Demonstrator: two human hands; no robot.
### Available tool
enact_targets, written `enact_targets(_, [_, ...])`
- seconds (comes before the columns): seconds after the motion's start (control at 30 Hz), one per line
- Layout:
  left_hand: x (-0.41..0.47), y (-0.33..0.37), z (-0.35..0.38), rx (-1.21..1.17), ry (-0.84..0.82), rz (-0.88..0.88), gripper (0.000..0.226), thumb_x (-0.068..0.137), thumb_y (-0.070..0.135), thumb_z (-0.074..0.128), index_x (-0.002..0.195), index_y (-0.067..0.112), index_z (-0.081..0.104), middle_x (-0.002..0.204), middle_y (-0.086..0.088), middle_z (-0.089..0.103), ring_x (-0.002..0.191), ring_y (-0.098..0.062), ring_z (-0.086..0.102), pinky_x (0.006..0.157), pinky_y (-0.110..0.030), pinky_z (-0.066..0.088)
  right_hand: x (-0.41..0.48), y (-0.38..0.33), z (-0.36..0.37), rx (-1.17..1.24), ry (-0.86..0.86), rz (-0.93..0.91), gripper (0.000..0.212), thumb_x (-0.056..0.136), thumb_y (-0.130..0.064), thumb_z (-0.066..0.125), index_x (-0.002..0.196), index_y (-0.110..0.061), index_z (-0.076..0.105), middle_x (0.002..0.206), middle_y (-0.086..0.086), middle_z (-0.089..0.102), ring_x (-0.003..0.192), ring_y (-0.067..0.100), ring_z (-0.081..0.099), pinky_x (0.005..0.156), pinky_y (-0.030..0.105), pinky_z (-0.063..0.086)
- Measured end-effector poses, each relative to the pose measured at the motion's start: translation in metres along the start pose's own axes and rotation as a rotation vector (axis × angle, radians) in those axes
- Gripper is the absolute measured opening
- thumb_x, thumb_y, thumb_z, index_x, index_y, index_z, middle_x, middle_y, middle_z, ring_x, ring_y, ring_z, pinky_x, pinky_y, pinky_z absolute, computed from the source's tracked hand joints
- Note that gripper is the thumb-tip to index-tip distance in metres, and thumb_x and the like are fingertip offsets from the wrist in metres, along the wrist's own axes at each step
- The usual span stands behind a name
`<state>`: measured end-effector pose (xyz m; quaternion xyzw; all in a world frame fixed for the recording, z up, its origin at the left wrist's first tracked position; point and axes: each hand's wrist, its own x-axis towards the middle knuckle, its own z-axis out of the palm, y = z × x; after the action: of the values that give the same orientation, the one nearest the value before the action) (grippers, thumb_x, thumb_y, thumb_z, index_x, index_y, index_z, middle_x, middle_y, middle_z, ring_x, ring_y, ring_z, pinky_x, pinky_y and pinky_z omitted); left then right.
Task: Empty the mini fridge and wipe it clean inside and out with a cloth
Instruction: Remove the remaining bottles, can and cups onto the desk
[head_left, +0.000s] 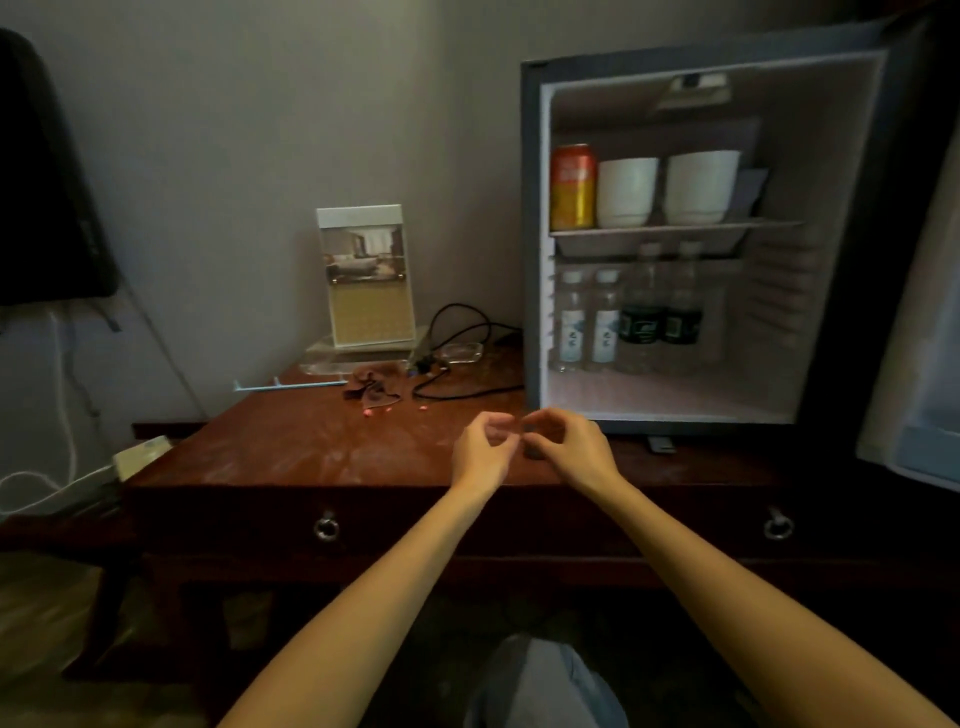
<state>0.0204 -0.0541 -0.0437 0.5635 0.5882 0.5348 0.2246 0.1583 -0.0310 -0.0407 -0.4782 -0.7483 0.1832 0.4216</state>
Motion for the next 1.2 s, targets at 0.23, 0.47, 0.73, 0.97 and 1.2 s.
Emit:
enact_targets(0.23, [0.005,0.015,0.067,-0.023,-0.155,0.023,0.026,0.087,0.009,0.067,0.111,0.016,0.061,0.09,0.002,0.063,0.085,-0.017,0.064,0.077,-0.032,0.051,-0.005,0.052,-0.051,-0.075,0.108,0.129,0.02,0.085,-0.029,0.069,0.105,-0.027,0.068,0.099,-0.006,0.071,0.094,0.014,0.065,0.081,0.035,0.052])
enact_targets(0.47, [0.033,0.039,0.126,-0.066,-0.134,0.15,0.033,0.088,0.003,0.064,0.118,0.014,0.059,0.105,-0.004,0.063,0.097,-0.016,0.061,0.083,-0.023,0.049,0.019,0.09,-0.09,0.011,0.145,0.162,0.016,0.09,-0.028,0.065,0.104,-0.032,0.064,0.089,-0.012,0.068,0.078,0.007,0.063,0.067,0.027,0.049])
enact_targets(0.73, [0.093,0.046,0.18,-0.167,-0.108,0.201,0.041,0.088,0.002,0.064,0.124,0.017,0.055,0.121,0.001,0.058,0.108,-0.012,0.057,0.091,-0.022,0.049,0.076,0.129,-0.111,0.129,0.259,0.183,0.018,0.093,-0.024,0.062,0.111,-0.023,0.063,0.101,-0.006,0.064,0.097,0.01,0.061,0.077,0.022,0.047])
enact_targets(0.97, [0.147,0.033,0.214,-0.268,-0.131,0.246,0.055,0.085,-0.007,0.062,0.117,0.036,0.052,0.127,-0.003,0.055,0.105,-0.008,0.058,0.087,-0.017,0.049,0.14,0.172,-0.106,0.311,0.482,0.147,0.032,0.089,-0.006,0.063,0.118,-0.015,0.057,0.121,0.006,0.06,0.112,0.02,0.058,0.093,0.032,0.05])
enact_targets(1.2, [0.181,0.026,0.234,-0.436,-0.042,0.218,0.051,0.084,-0.002,0.068,0.128,0.02,0.053,0.123,0.0,0.058,0.112,-0.011,0.057,0.086,-0.018,0.05,0.172,0.195,-0.109,0.352,0.721,0.204,0.058,0.077,-0.036,0.076,0.121,-0.044,0.038,0.13,-0.001,0.05,0.118,0.017,0.05,0.099,0.043,0.045])
